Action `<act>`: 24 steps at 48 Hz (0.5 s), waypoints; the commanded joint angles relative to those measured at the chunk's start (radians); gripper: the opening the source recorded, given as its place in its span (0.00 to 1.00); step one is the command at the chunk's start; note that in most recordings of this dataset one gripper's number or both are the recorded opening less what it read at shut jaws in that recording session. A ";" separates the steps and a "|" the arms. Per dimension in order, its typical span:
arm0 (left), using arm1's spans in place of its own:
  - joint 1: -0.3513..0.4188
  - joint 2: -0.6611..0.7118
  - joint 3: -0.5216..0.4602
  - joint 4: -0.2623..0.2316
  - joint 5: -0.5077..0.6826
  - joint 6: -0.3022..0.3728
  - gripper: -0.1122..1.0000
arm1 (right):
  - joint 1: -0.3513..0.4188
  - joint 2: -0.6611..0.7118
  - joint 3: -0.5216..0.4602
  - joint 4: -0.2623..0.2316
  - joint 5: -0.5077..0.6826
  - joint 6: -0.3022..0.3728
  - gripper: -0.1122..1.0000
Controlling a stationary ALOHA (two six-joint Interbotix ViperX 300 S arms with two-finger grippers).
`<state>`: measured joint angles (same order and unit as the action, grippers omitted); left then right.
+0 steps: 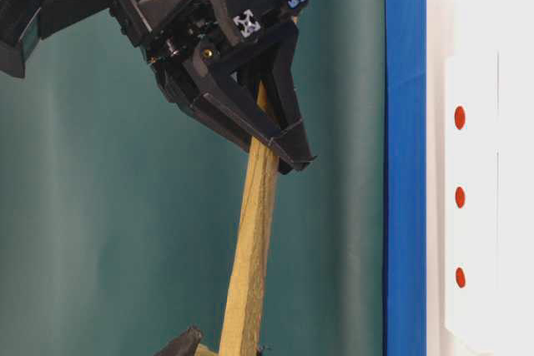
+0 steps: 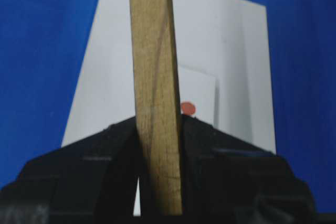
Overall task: Hit the mark with a hammer.
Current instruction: 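Open the left gripper and withdraw it to the left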
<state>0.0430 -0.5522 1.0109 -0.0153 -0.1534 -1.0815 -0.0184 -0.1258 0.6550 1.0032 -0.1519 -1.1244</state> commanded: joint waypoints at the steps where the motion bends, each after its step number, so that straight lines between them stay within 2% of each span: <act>1: -0.008 -0.005 -0.020 0.002 -0.006 0.005 0.51 | -0.006 -0.012 -0.018 0.000 0.000 0.003 0.18; 12: -0.003 -0.006 -0.020 0.003 -0.008 0.006 0.52 | -0.006 -0.012 -0.017 0.003 0.009 0.012 0.18; 13: -0.002 -0.008 -0.018 0.003 -0.006 0.005 0.53 | -0.006 -0.012 -0.017 0.003 0.009 0.012 0.18; 20: 0.000 -0.011 -0.017 0.003 -0.008 0.002 0.88 | -0.006 -0.012 -0.017 0.005 0.015 0.017 0.18; 22: 0.002 -0.011 -0.017 0.003 -0.008 0.003 0.91 | -0.006 -0.012 -0.017 0.008 0.018 0.017 0.18; 24: 0.002 -0.011 -0.017 0.003 -0.006 0.003 0.91 | -0.006 -0.014 -0.017 0.014 0.021 0.017 0.18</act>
<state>0.0430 -0.5538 1.0109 -0.0153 -0.1534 -1.0799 -0.0199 -0.1258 0.6550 1.0078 -0.1319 -1.1121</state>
